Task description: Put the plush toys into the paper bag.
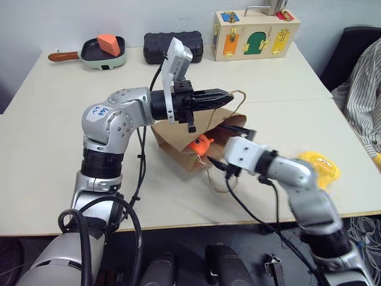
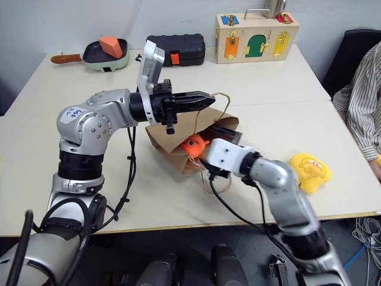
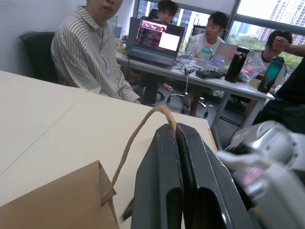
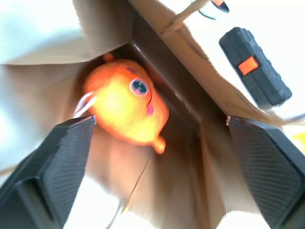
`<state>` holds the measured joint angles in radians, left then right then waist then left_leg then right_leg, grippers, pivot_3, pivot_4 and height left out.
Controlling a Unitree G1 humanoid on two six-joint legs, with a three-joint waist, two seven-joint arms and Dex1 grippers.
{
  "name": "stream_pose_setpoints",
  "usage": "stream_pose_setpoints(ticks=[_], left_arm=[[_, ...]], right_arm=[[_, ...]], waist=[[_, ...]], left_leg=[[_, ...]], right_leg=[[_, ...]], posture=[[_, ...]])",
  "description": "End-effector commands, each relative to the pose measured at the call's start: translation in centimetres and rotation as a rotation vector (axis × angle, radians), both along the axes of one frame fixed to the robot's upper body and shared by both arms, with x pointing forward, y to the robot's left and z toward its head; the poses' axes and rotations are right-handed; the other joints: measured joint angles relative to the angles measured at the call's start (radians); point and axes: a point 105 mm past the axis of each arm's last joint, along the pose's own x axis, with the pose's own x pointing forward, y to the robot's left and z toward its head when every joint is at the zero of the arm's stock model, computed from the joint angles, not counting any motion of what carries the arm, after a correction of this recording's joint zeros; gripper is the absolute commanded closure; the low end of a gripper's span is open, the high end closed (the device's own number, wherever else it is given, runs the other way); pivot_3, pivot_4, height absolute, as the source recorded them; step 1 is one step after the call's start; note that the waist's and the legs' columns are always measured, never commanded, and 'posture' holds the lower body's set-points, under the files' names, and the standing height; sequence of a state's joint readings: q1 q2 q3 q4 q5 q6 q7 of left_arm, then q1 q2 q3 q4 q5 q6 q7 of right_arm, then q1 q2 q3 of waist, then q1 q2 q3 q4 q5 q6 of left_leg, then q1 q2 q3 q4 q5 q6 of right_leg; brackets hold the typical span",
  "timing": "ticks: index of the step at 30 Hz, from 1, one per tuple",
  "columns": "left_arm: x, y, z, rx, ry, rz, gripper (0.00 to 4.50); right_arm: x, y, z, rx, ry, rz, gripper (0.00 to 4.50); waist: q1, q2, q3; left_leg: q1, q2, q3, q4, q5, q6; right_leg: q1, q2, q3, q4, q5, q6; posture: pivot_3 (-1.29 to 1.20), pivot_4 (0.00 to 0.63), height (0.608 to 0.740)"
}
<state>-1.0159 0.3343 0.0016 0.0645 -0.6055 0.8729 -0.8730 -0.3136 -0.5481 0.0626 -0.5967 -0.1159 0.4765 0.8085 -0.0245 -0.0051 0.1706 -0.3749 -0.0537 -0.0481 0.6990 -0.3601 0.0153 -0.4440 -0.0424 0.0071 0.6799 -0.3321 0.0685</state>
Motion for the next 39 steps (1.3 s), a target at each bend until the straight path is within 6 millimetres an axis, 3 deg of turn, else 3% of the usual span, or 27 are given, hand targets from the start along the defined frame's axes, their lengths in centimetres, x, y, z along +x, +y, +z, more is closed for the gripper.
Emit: stream_pose_setpoints(ticks=[1, 5, 9, 11, 16, 18, 21, 25, 29, 32, 33, 36, 39], left_arm=[[-0.2, 0.3, 0.7, -0.024, -0.03, -0.004, 4.5], [-0.5, 0.1, 0.8, -0.034, -0.034, -0.03, 4.5], [-0.6, -0.1, 0.9, -0.044, -0.036, -0.04, 4.5], [-0.6, -0.3, 0.8, -0.046, -0.033, -0.043, 4.5], [-0.7, -0.5, 0.7, -0.044, -0.031, -0.05, 4.5], [-0.6, -0.5, 0.8, -0.044, -0.031, -0.051, 4.5], [-0.7, -0.5, 0.8, -0.039, -0.033, -0.049, 4.5], [-0.6, -0.1, 0.9, -0.033, -0.037, -0.04, 4.5], [-0.4, 0.2, 0.9, -0.029, -0.04, -0.024, 4.5], [-0.2, 0.4, 0.9, -0.029, -0.039, -0.011, 4.5], [-0.2, 0.5, 0.9, -0.029, -0.039, -0.009, 4.5], [-0.1, 0.6, 1.0, -0.028, -0.04, -0.004, 4.5], [0.0, 0.5, 1.1, -0.027, -0.042, -0.004, 4.5]], right_arm=[[-2.2, -3.5, 2.6, 0.075, 0.022, -0.093, 0.04], [-3.3, -11.7, 2.4, 0.078, 0.109, -0.416, 0.04], [-4.4, -18.7, -0.4, 0.118, 0.236, -0.71, 0.04], [-4.6, -20.6, -2.1, 0.189, 0.299, -0.798, 0.04], [-4.0, -23.0, -6.4, 0.317, 0.411, -0.921, 0.04], [-3.7, -23.4, -8.0, 0.279, 0.441, -0.933, 0.04], [-3.0, -22.9, -8.7, 0.353, 0.45, -0.906, 0.66], [-2.5, -22.5, -8.5, 0.422, 0.439, -0.885, 2.03], [-2.6, -21.8, -6.7, 0.489, 0.404, -0.822, 3.39], [-2.3, -19.9, -3.7, 0.586, 0.367, -0.684, 4.28], [-2.3, -19.1, -2.9, 0.604, 0.362, -0.634, 4.49], [-2.1, -12.2, 0.9, 0.635, 0.384, -0.315, 4.49], [-1.7, -7.8, 1.6, 0.572, 0.425, -0.193, 4.49]], waist=[[0.002, 0.0, 0.0], [0.023, 0.0, 0.0], [0.034, 0.0, 0.0], [0.037, 0.0, 0.0], [0.031, 0.0, 0.0], [0.03, 0.0, 0.0], [0.026, 0.0, 0.0], [0.024, 0.0, 0.0], [0.024, 0.0, 0.0], [0.024, 0.0, 0.0], [0.023, 0.0, 0.0], [0.017, 0.0, 0.0], [0.021, 0.0, 0.0]], left_leg=[[0.0, 0.0, 0.0, 0.0, 0.0, 0.0], [0.0, 0.0, 0.0, 0.0, 0.0, 0.001], [0.0, 0.0, 0.002, 0.0, -0.001, 0.002], [0.0, 0.0, 0.002, 0.0, -0.001, 0.002], [0.002, 0.0, 0.004, 0.0, -0.001, 0.002], [0.002, 0.0, 0.004, 0.0, -0.001, 0.002], [0.002, 0.0, 0.004, 0.0, -0.001, 0.001], [0.003, 0.0, 0.004, 0.0, -0.001, 0.001], [0.003, 0.0, 0.004, 0.0, -0.001, 0.001], [0.003, 0.0, 0.004, 0.0, -0.001, 0.001], [0.003, 0.0, 0.004, 0.0, -0.001, 0.001], [0.003, 0.0, 0.004, 0.0, -0.001, 0.001], [0.003, 0.0, 0.002, 0.0, 0.0, 0.001]], right_leg=[[0.0, 0.0, 0.0, 0.0, 0.0, 0.0], [0.001, 0.0, 0.0, 0.0, 0.0, 0.0], [0.001, 0.0, 0.002, -0.001, 0.0, 0.0], [0.002, 0.0, 0.002, -0.001, 0.0, 0.0], [0.001, 0.0, 0.003, 0.0, 0.0, 0.0], [0.001, 0.0, 0.003, 0.0, 0.0, 0.0], [0.002, 0.0, 0.003, -0.001, 0.0, 0.0], [0.002, 0.0, 0.004, -0.001, 0.0, 0.0], [0.002, 0.0, 0.004, 0.0, 0.0, 0.0], [0.002, 0.0, 0.004, 0.0, 0.0, 0.0], [0.002, 0.0, 0.004, -0.001, 0.0, 0.0], [0.001, 0.0, 0.004, -0.001, 0.0, 0.0], [0.001, 0.001, 0.004, -0.001, 0.0, 0.0]], posture=[[0.0, 0.15, 0.74], [0.0, 0.15, 0.74], [0.0, 0.15, 0.74], [0.0, 0.15, 0.74], [0.0, 0.15, 0.74], [0.0, 0.15, 0.74], [0.0, 0.15, 0.74], [0.0, 0.15, 0.74], [0.0, 0.15, 0.74], [0.0, 0.15, 0.74], [0.0, 0.15, 0.74], [0.0, 0.15, 0.74], [0.0, 0.15, 0.74]])
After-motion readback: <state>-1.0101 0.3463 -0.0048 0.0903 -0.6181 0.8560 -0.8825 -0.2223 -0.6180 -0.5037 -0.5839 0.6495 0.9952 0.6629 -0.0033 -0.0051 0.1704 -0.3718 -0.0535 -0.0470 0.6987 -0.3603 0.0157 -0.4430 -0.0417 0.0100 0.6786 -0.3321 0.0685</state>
